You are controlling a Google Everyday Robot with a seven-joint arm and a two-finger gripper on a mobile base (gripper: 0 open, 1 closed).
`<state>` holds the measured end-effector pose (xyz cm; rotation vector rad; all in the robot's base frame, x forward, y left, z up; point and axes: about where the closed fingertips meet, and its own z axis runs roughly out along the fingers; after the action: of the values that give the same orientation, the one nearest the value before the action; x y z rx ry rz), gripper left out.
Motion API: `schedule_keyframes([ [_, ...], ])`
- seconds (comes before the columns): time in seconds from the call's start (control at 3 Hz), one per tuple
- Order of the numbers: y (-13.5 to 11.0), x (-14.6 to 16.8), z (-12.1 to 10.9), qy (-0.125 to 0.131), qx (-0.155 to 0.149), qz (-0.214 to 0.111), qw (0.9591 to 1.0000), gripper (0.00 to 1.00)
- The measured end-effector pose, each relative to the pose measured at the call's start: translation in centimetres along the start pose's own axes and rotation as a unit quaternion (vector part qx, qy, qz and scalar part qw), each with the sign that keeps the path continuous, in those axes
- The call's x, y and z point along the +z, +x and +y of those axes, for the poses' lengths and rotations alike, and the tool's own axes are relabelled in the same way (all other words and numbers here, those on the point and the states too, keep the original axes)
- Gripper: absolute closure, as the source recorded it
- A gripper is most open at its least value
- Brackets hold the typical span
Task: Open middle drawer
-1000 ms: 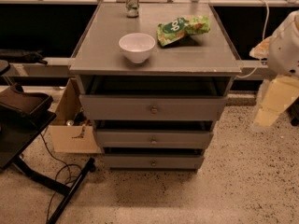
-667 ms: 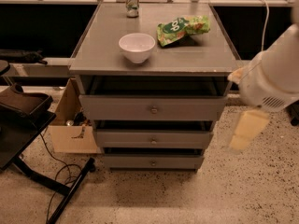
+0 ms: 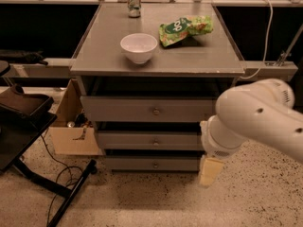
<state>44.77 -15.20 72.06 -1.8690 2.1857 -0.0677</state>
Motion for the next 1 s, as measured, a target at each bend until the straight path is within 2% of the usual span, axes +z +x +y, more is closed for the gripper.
schedule_keyframes([
  [0.33,0.3,9.7,0.2,-0.033,-0.006,0.010,0.9994,0.00],
  [0.67,0.3,9.7,0.2,-0.032,-0.006,0.010,0.9994,0.00],
  [1.0,0.4,12.3,-0.4,-0.017,-0.010,0.003,0.9998,0.00],
])
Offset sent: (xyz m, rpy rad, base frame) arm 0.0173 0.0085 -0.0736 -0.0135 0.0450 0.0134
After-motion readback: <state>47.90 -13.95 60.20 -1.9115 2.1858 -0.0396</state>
